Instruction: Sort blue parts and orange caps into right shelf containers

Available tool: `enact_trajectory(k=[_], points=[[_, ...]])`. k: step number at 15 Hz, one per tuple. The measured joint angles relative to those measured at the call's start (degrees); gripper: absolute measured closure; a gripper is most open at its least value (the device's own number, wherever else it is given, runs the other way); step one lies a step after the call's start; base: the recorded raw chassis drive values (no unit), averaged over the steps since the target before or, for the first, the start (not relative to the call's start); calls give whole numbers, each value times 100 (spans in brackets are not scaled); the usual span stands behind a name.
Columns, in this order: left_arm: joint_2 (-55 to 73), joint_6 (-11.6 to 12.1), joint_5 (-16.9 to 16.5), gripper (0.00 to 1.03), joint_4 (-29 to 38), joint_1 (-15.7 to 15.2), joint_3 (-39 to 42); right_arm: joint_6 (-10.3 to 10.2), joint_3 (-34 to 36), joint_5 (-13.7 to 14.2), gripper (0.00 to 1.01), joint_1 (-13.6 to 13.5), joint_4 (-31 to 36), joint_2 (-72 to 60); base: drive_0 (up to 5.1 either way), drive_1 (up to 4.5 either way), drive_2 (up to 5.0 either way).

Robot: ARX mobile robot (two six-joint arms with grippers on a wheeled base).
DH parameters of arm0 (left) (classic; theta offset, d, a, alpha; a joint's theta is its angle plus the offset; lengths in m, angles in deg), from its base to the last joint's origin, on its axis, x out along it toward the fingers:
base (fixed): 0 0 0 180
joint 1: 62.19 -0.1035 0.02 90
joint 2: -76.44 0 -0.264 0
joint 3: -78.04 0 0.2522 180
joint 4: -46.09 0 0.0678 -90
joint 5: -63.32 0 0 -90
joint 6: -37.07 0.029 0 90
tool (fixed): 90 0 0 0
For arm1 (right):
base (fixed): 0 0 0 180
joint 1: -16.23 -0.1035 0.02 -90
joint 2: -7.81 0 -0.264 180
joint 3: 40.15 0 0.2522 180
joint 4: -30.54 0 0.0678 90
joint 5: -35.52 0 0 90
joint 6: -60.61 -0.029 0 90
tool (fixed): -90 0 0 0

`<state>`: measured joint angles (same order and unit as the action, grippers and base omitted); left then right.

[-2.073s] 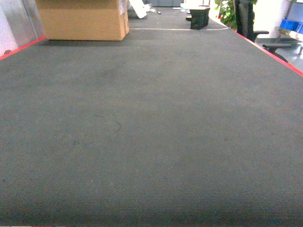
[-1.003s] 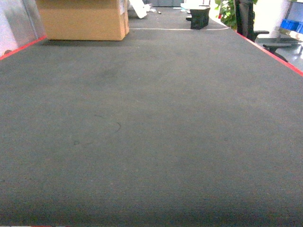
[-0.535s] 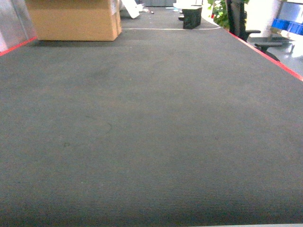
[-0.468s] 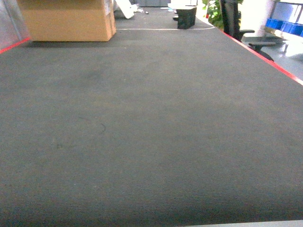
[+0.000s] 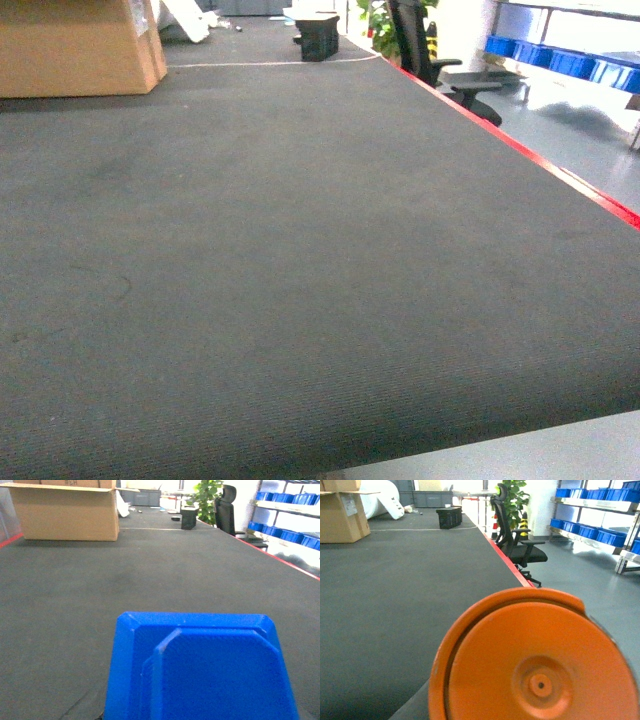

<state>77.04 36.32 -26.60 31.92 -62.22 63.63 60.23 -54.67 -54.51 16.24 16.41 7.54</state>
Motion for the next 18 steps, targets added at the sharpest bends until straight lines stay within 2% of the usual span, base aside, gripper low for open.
enact_trajectory(k=[18], points=[[0, 0, -2, 61, 0, 0, 0, 0, 0, 0, 56, 0, 0, 0, -160, -160, -160]])
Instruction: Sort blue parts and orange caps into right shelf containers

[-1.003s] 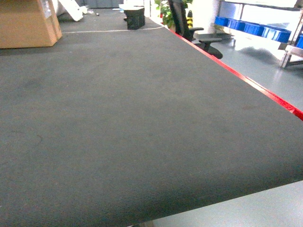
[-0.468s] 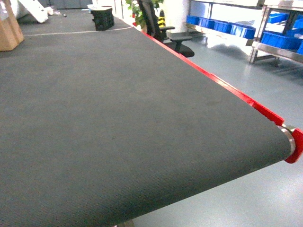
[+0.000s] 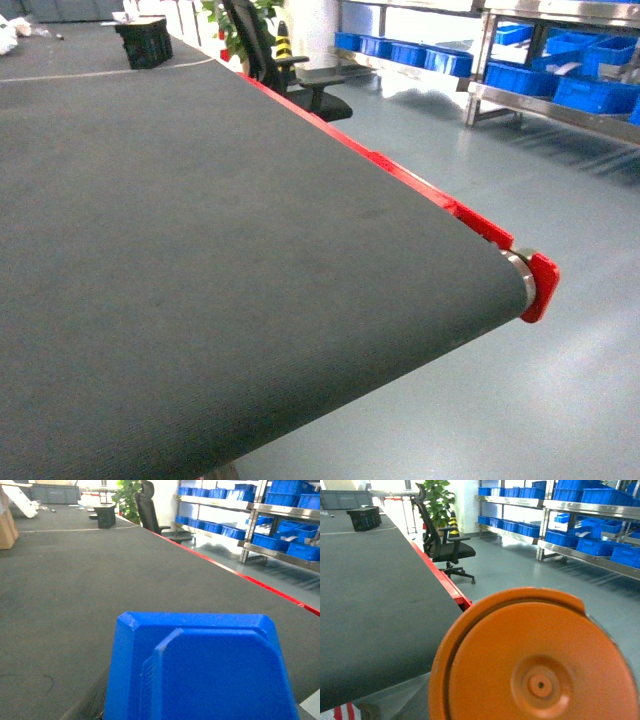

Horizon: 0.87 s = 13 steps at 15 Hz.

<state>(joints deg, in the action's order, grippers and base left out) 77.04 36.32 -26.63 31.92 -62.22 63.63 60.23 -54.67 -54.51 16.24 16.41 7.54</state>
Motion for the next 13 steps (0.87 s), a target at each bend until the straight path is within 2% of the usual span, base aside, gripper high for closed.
enact_trajectory(k=[13], points=[[0, 0, 0, 61, 0, 0, 0, 0, 0, 0, 56, 0, 0, 0, -156, -156, -156]])
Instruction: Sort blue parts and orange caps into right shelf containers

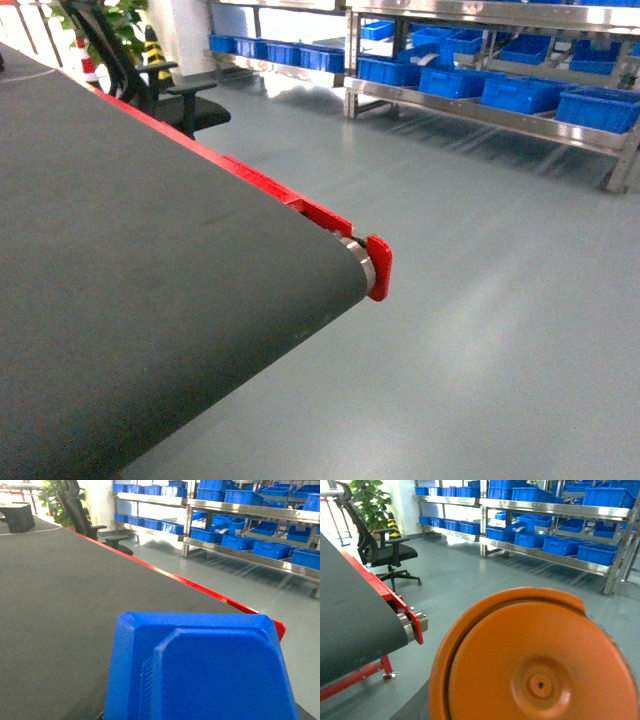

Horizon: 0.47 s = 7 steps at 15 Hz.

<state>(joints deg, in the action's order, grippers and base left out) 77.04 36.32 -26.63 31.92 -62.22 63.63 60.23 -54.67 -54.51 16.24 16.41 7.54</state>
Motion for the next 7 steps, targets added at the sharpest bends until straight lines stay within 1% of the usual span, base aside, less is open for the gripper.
enact_trajectory(k=[7], points=[[0, 0, 0, 61, 0, 0, 0, 0, 0, 0, 56, 0, 0, 0, -156, -156, -156]])
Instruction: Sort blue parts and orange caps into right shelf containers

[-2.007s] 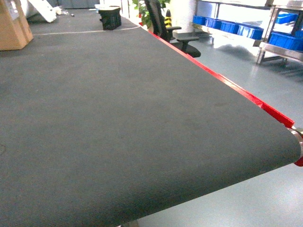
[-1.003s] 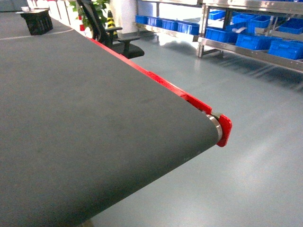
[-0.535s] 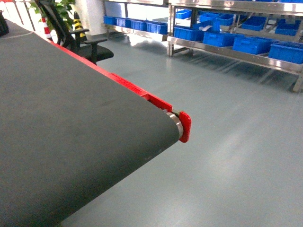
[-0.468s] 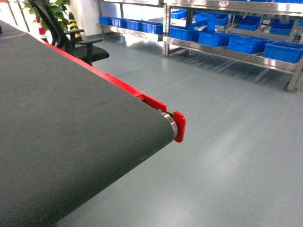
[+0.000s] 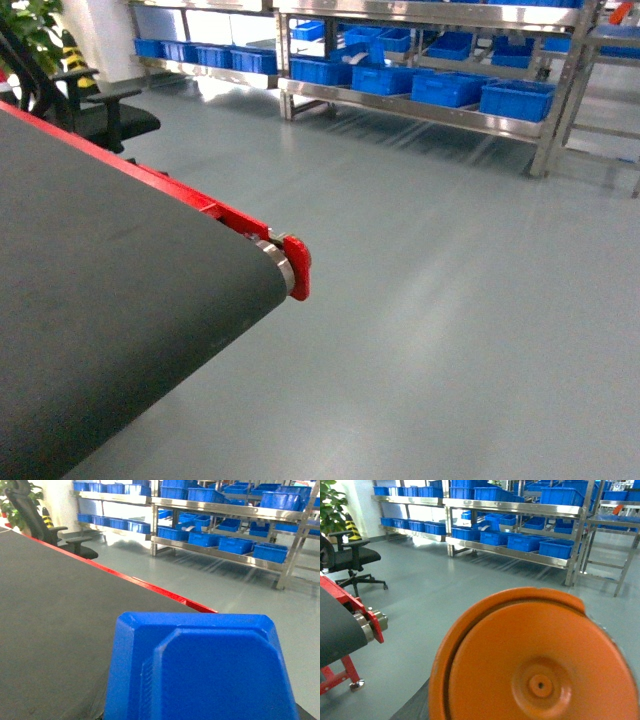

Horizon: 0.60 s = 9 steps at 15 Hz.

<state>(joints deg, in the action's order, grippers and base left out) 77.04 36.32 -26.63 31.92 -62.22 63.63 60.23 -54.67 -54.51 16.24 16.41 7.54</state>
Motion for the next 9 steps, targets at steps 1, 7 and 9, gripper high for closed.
enact_trajectory(k=[1, 7, 9], points=[[0, 0, 0, 61, 0, 0, 0, 0, 0, 0, 56, 0, 0, 0, -149, -149, -149], [0, 0, 0, 61, 0, 0, 0, 0, 0, 0, 56, 0, 0, 0, -157, -157, -157], [0, 0, 0, 61, 0, 0, 0, 0, 0, 0, 56, 0, 0, 0, -160, -160, -160]])
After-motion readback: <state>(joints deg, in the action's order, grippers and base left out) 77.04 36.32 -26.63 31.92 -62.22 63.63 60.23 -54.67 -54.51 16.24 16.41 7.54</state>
